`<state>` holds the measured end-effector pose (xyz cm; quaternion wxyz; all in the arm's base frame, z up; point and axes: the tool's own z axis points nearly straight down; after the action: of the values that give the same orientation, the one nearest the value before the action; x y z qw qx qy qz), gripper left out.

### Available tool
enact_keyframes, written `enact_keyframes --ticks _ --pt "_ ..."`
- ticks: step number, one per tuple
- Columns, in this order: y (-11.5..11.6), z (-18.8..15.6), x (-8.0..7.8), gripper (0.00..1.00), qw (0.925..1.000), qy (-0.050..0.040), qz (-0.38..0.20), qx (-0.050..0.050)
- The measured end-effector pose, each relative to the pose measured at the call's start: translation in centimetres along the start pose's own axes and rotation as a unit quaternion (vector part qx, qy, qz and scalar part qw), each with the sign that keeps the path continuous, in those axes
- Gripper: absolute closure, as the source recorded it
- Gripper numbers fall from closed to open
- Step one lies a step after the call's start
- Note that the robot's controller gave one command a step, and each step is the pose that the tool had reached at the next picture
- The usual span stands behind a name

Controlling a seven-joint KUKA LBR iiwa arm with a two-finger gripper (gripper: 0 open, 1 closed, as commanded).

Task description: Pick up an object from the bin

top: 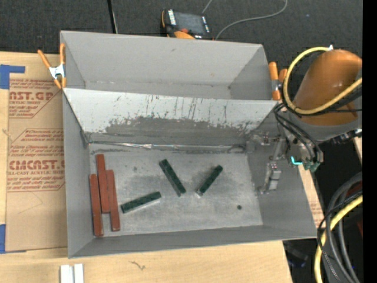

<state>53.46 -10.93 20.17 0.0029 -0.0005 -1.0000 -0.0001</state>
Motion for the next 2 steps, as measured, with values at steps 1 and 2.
enact_keyframes --ticks 1,2 --pt "8.8 13.3 -0.3 0.0 0.966 -0.0019 -0.258 0.0" --pt "8.4 10.1 -1.4 0.0 0.9455 -0.0046 -0.326 0.001"
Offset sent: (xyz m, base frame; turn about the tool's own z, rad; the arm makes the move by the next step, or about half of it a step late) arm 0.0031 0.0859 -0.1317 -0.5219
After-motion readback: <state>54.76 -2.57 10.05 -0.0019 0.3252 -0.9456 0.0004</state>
